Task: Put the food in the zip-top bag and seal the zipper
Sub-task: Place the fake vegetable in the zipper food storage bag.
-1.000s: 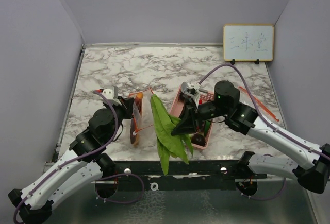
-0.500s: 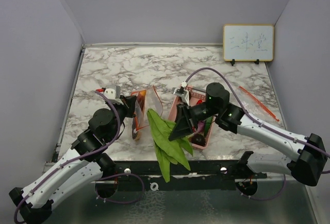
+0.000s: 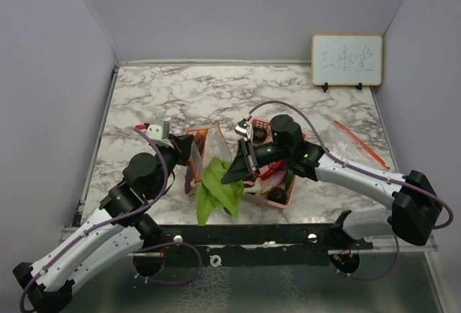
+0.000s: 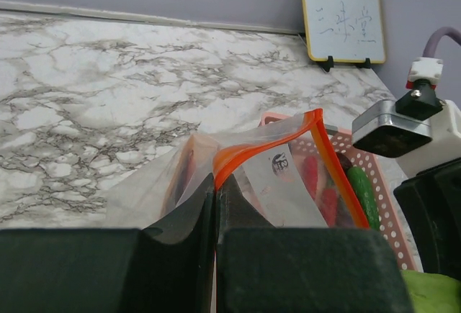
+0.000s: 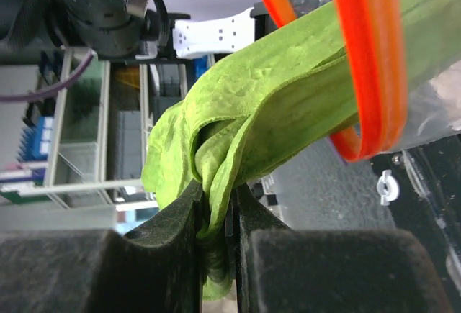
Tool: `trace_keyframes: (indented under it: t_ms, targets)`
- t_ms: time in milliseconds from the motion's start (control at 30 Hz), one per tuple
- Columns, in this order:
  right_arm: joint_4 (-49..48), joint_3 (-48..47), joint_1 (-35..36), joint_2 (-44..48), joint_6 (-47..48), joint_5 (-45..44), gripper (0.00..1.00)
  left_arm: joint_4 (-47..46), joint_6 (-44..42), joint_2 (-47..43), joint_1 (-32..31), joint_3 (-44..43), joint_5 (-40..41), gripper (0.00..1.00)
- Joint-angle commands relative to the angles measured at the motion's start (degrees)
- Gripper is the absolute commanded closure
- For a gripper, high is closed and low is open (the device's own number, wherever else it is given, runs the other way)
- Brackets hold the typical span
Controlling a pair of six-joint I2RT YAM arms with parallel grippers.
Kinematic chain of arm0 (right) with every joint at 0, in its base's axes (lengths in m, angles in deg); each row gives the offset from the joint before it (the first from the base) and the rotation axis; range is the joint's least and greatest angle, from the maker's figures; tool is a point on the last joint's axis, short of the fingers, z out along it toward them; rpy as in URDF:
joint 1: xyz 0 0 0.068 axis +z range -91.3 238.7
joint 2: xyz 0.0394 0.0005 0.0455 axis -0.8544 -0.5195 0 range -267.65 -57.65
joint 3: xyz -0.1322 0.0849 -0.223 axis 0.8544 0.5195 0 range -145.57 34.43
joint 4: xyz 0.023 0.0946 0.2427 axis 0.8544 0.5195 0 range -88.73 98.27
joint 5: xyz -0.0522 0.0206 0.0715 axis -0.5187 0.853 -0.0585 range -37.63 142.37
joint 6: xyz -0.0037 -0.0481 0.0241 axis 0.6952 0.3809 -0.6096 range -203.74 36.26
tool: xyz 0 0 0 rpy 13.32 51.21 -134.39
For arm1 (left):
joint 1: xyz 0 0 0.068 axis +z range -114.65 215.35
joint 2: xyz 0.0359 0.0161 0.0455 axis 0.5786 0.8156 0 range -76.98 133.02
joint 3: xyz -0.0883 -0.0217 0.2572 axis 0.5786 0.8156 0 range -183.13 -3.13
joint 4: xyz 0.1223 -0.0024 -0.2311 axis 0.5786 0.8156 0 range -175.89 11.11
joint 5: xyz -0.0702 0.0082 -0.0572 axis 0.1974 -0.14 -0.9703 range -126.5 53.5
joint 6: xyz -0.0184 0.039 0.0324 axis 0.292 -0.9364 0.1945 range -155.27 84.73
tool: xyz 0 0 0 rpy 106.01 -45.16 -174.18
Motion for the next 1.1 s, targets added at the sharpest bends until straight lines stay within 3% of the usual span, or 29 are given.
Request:
trace_keyframes:
  t_ms: [0, 33, 200, 333, 500, 667, 867, 1067]
  targets:
    - [-0.51, -0.3, 0.01, 1.78, -10.96, -6.08, 0.81, -3.45, 0.06, -1.05, 0.02, -0.18, -2.69, 1.0]
    - [0.13, -0.7, 0.01, 2.31, -11.17, -7.23, 0.71, -3.49, 0.07, -1.03, 0.04, -0.17, -2.79, 1.0]
    - [5.37, -2.65, -0.65, 3.76, -10.19, -14.4, 0.43, -3.47, 0.48, -0.8, 0.03, -0.56, -3.28, 1.0]
    - [12.65, -8.76, -1.83, 1.66, 1.18, -17.62, 0.37, -2.78, 1.26, -1.15, 0.05, -0.8, -3.6, 1.0]
    - [27.12, -20.36, -1.84, 1.5, 16.55, -32.06, 0.27, -2.43, 2.07, -1.51, 0.05, -0.18, -3.44, 1.0]
    - [36.98, -27.72, -1.84, 4.01, 29.76, -45.93, 0.26, -2.07, 2.93, -0.48, 0.04, -0.81, -3.19, 1.0]
    - [42.82, -24.2, -1.46, 9.64, 43.67, -39.48, 0.25, -1.47, 3.32, 1.14, 0.07, -2.13, -2.93, 1.0]
    - [39.98, -11.62, -0.82, 13.56, 40.82, -38.28, 0.28, 2.32, 5.73, 2.52, 0.02, -5.94, -0.25, 1.0]
